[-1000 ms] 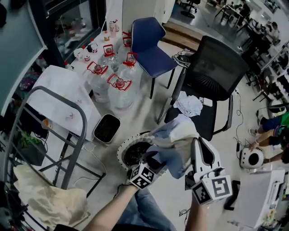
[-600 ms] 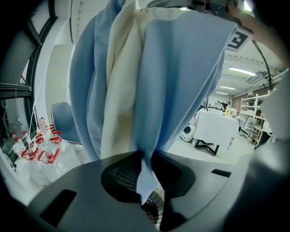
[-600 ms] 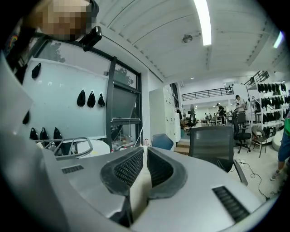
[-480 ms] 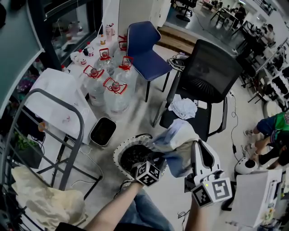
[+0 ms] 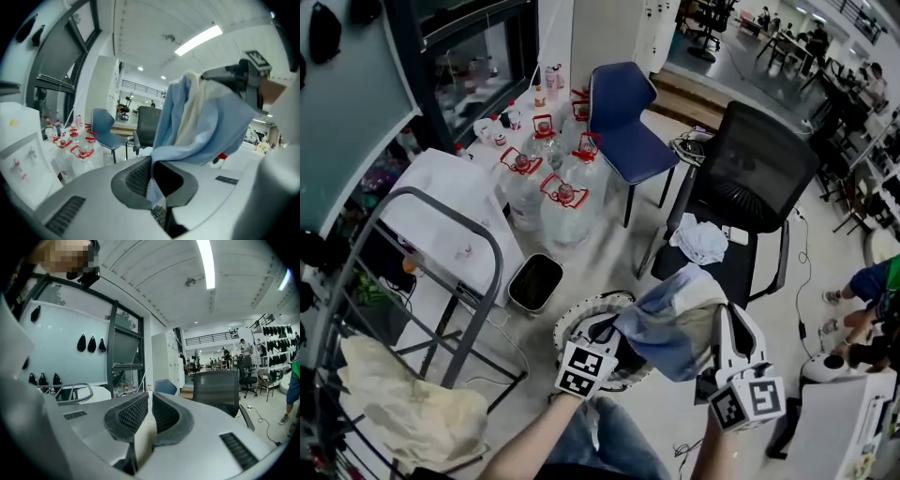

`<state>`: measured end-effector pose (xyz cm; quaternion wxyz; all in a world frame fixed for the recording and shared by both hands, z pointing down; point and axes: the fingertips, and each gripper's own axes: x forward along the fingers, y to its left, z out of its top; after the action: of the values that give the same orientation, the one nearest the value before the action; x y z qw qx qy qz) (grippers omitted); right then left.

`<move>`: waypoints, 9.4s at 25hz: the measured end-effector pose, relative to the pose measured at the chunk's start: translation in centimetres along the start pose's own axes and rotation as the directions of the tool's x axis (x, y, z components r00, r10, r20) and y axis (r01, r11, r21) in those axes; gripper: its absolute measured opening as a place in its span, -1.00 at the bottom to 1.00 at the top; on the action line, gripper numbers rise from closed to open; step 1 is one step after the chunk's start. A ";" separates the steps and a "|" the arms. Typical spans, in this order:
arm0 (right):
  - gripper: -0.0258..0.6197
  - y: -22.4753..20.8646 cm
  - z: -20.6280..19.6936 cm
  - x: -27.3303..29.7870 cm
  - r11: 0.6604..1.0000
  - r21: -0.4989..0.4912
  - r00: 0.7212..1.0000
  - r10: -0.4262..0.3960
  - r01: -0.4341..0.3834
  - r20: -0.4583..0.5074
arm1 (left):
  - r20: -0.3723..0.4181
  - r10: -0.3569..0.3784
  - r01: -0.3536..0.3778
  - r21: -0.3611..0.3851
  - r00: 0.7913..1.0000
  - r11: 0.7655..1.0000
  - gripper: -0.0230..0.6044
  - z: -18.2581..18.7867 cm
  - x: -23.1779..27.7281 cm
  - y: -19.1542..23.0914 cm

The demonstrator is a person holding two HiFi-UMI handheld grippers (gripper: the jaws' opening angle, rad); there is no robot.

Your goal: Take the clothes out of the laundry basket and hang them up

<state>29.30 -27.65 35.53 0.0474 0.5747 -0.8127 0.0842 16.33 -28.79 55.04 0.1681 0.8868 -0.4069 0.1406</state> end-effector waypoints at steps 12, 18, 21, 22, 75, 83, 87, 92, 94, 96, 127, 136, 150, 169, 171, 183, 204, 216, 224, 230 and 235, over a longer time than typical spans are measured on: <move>-0.83 6.9 -0.6 5.0 0.916 0.008 0.916 0.402 -0.402 -0.007 | 0.250 0.416 -0.383 -0.171 0.874 0.908 -0.85 8.0 -14.4 5.8; -0.83 13.7 0.4 4.8 0.802 0.032 0.803 0.597 -0.596 0.000 | 0.231 0.592 -0.539 -0.255 0.772 0.803 -0.85 5.6 -21.1 6.0; -0.83 17.0 0.5 3.9 0.732 0.053 0.733 0.680 -0.679 -0.003 | 0.229 0.670 -0.609 -0.287 0.706 0.740 -0.85 4.5 -24.5 5.5; -0.83 18.0 0.3 3.5 0.708 0.056 0.709 0.705 -0.704 -0.007 | 0.227 0.693 -0.629 -0.298 0.684 0.718 -0.85 4.1 -25.6 5.3; -0.84 65.6 -6.0 -30.4 -0.020 0.050 -0.019 1.000 -0.999 0.022 | 0.095 0.992 -0.882 -0.455 0.088 0.122 -0.85 -14.7 -79.3 -6.4; -0.85 71.6 -4.9 -32.5 0.022 0.056 0.026 0.998 -0.998 0.063 | 0.164 0.977 -0.872 -0.447 0.137 0.197 -0.85 -14.2 -85.0 -3.8; -0.85 74.0 -3.9 -32.3 0.032 0.078 0.038 0.996 -0.996 0.081 | 0.168 0.976 -0.870 -0.451 0.136 0.199 -0.85 -14.2 -87.2 -3.0; -0.85 76.5 -3.9 -31.2 0.031 0.076 0.036 0.997 -0.997 0.068 | 0.163 0.977 -0.866 -0.459 0.135 0.197 -0.85 -14.8 -88.5 -1.5; -0.85 77.5 -4.4 -30.8 0.033 0.065 0.037 0.998 -0.997 0.051 | 0.156 0.978 -0.865 -0.462 0.136 0.194 -0.85 -15.3 -88.8 -0.8; -0.85 78.7 -4.9 -30.3 0.037 0.052 0.038 0.999 -0.998 0.031 | 0.149 0.980 -0.863 -0.468 0.136 0.191 -0.85 -15.9 -89.2 0.1; -0.86 99.2 -10.2 -15.0 0.032 0.037 0.028 0.994 -0.999 -0.104 | 0.005 0.998 -0.857 -0.512 0.057 0.052 -0.85 -20.7 -97.0 19.1; -0.83 99.6 -13.5 -13.4 0.072 -0.002 0.070 0.973 -0.997 -0.218 | -0.096 0.989 -0.877 -0.478 0.109 0.050 -0.84 -23.4 -95.7 20.6; -0.48 98.9 -15.5 -12.6 0.150 -0.084 0.169 0.932 -0.985 -0.321 | -0.237 0.953 -0.878 -0.476 0.190 0.057 -0.46 -26.6 -93.0 19.9; -0.18 94.7 -13.4 -13.7 0.253 -0.096 0.270 0.920 -0.963 -0.285 | -0.295 0.906 -0.856 -0.503 0.302 0.122 -0.17 -28.5 -90.1 15.1; -0.18 94.0 -13.0 -14.2 0.260 -0.096 0.277 0.921 -0.961 -0.273 | -0.293 0.905 -0.855 -0.502 0.309 0.129 -0.17 -28.5 -89.8 14.3; -0.18 87.3 -10.7 -17.7 0.301 -0.099 0.315 0.926 -0.948 -0.206 | -0.260 0.903 -0.844 -0.508 0.344 0.175 -0.14 -27.3 -86.4 7.7; -0.91 78.0 -7.7 -22.6 0.293 -0.141 0.297 0.955 -0.946 -0.006 | 0.132 0.989 -0.887 -0.444 0.073 0.124 -0.83 -16.9 -89.7 1.7; -0.92 76.7 -7.9 -23.3 0.294 -0.142 0.297 0.955 -0.945 0.005 | 0.156 0.983 -0.879 -0.449 0.101 0.161 -0.86 -17.1 -88.3 1.1; -0.92 76.8 -7.9 -23.3 0.297 -0.151 0.300 0.954 -0.943 0.002 | 0.168 0.980 -0.878 -0.447 0.107 0.173 -0.86 -17.1 -88.4 1.0; -0.92 76.9 -7.9 -23.2 0.298 -0.161 0.303 0.953 -0.941 -0.002 | 0.173 0.979 -0.876 -0.448 0.109 0.177 -0.86 -17.0 -88.4 1.1; -0.92 76.9 -8.0 -23.2 0.303 -0.167 0.308 0.951 -0.938 -0.006 | 0.171 0.979 -0.874 -0.452 0.112 0.179 -0.86 -17.3 -88.3 1.3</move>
<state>-35.51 20.34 33.06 -0.0095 -0.0126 -0.9998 0.0120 -42.17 37.14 36.82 0.0524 0.4070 -0.9113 -0.0333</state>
